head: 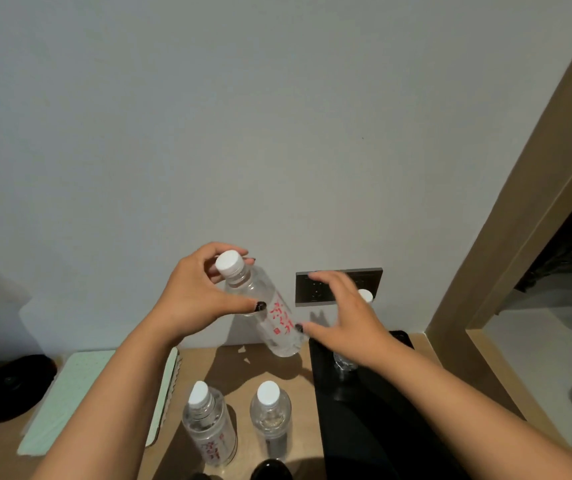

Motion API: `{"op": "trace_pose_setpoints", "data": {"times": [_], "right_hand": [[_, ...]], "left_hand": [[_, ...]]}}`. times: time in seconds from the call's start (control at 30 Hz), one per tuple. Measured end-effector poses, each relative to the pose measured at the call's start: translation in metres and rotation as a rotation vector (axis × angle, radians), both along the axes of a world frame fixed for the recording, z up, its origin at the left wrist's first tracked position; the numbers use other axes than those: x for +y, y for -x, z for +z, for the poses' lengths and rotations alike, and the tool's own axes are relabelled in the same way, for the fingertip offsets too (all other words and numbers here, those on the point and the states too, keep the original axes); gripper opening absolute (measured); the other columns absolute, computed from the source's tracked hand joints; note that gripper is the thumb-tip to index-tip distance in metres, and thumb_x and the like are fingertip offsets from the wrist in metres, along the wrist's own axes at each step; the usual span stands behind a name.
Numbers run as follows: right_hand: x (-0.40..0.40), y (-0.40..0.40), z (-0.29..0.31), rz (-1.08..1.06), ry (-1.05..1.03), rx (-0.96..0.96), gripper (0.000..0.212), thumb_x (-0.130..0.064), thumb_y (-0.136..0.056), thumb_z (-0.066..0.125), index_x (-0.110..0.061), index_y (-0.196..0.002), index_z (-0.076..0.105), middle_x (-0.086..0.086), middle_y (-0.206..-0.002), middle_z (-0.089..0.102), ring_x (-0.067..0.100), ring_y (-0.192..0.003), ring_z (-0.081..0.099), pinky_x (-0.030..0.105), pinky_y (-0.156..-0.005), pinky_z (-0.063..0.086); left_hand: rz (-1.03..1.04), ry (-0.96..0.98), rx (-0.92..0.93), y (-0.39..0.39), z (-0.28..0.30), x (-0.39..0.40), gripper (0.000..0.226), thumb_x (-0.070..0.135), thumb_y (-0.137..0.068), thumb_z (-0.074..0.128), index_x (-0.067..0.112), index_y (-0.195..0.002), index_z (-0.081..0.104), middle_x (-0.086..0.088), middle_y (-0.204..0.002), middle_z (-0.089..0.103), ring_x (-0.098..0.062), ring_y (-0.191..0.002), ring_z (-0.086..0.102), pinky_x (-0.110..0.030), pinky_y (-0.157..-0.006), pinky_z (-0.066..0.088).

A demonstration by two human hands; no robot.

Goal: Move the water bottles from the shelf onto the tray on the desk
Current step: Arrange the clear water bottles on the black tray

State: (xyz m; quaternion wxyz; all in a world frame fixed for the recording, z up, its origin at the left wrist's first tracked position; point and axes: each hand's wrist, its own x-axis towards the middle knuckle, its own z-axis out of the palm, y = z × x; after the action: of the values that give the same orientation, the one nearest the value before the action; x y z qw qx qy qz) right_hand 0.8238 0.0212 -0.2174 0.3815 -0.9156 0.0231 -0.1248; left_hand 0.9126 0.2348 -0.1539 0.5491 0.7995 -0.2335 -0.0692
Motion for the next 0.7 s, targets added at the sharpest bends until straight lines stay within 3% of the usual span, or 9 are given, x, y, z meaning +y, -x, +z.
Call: {"op": "trace_pose_setpoints", "data": {"times": [0.1, 0.17, 0.23, 0.3, 0.37, 0.47, 0.57, 0.63, 0.7], "right_hand": [[0.015, 0.009, 0.001, 0.107, -0.105, 0.172, 0.082, -0.037, -0.068, 0.079, -0.035, -0.136, 0.032, -0.016, -0.13, 0.045, 0.001, -0.119, 0.046, 0.026, -0.098, 0.045], [0.019, 0.018, -0.002, 0.085, -0.134, 0.179, 0.074, -0.041, -0.067, 0.079, -0.04, -0.127, 0.036, -0.018, -0.115, 0.054, 0.003, -0.106, 0.056, 0.027, -0.088, 0.054], [0.02, 0.028, -0.005, -0.008, -0.169, 0.125, 0.067, -0.044, -0.065, 0.079, -0.042, -0.119, 0.039, -0.018, -0.106, 0.057, 0.003, -0.098, 0.059, 0.023, -0.081, 0.055], [0.021, 0.037, -0.005, -0.114, -0.224, 0.066, 0.061, -0.043, -0.064, 0.08, -0.041, -0.112, 0.042, -0.017, -0.1, 0.058, 0.002, -0.092, 0.06, 0.019, -0.075, 0.054], [0.024, 0.042, -0.004, -0.183, -0.271, 0.033, 0.054, -0.04, -0.062, 0.08, -0.036, -0.106, 0.047, -0.013, -0.093, 0.06, 0.003, -0.085, 0.061, 0.023, -0.071, 0.056], [0.03, 0.05, 0.0, -0.215, -0.296, 0.028, 0.049, -0.033, -0.062, 0.079, -0.035, -0.101, 0.049, -0.01, -0.088, 0.062, 0.004, -0.079, 0.062, 0.021, -0.066, 0.055], [0.02, 0.058, 0.011, -0.099, -0.268, 0.225, 0.057, -0.032, -0.066, 0.079, -0.036, -0.112, 0.045, -0.014, -0.098, 0.06, 0.002, -0.089, 0.061, 0.016, -0.071, 0.051], [0.004, 0.064, 0.024, 0.02, -0.307, 0.398, 0.062, -0.021, -0.071, 0.077, -0.034, -0.123, 0.044, -0.015, -0.108, 0.06, 0.001, -0.098, 0.06, 0.019, -0.079, 0.051], [-0.013, 0.068, 0.04, 0.012, -0.48, 0.367, 0.066, -0.009, -0.076, 0.072, -0.028, -0.132, 0.043, -0.013, -0.119, 0.057, 0.004, -0.11, 0.057, 0.024, -0.091, 0.049]], "left_hand": [[-0.11, 0.08, 0.038, 0.013, 0.014, -0.007, 0.065, -0.006, -0.053, 0.086, 0.014, -0.11, 0.061, 0.011, -0.101, 0.074, -0.003, -0.096, 0.068, -0.012, -0.074, 0.052], [-0.163, 0.145, 0.089, 0.017, 0.015, -0.011, 0.07, -0.005, -0.053, 0.086, 0.014, -0.114, 0.059, 0.004, -0.105, 0.074, -0.011, -0.102, 0.068, -0.024, -0.082, 0.055], [-0.156, 0.241, 0.153, 0.022, 0.011, -0.019, 0.077, 0.002, -0.048, 0.09, 0.02, -0.115, 0.058, -0.001, -0.111, 0.072, -0.013, -0.107, 0.066, -0.03, -0.086, 0.055], [-0.085, 0.351, 0.221, 0.031, 0.004, -0.03, 0.074, 0.006, -0.047, 0.09, 0.025, -0.11, 0.057, 0.0, -0.114, 0.067, -0.004, -0.101, 0.067, -0.022, -0.08, 0.054], [-0.071, 0.342, 0.268, 0.047, -0.007, -0.044, 0.06, 0.007, -0.059, 0.084, 0.025, -0.109, 0.056, 0.003, -0.114, 0.065, 0.001, -0.093, 0.067, -0.016, -0.076, 0.054], [-0.1, 0.288, 0.323, 0.066, -0.025, -0.061, 0.061, 0.015, -0.061, 0.085, 0.018, -0.115, 0.056, 0.0, -0.11, 0.07, -0.007, -0.095, 0.069, -0.02, -0.076, 0.056], [-0.039, 0.31, 0.357, 0.067, -0.036, -0.066, 0.046, 0.007, -0.071, 0.077, 0.016, -0.112, 0.059, -0.002, -0.102, 0.072, -0.01, -0.089, 0.071, -0.021, -0.07, 0.057], [-0.047, 0.298, 0.392, 0.066, -0.042, -0.066, 0.046, 0.003, -0.072, 0.076, 0.014, -0.112, 0.058, -0.004, -0.103, 0.073, -0.012, -0.088, 0.071, -0.024, -0.071, 0.057], [-0.078, 0.302, 0.427, 0.065, -0.048, -0.067, 0.049, -0.003, -0.071, 0.074, 0.011, -0.114, 0.056, -0.005, -0.101, 0.073, -0.012, -0.086, 0.072, -0.023, -0.069, 0.057]]}}
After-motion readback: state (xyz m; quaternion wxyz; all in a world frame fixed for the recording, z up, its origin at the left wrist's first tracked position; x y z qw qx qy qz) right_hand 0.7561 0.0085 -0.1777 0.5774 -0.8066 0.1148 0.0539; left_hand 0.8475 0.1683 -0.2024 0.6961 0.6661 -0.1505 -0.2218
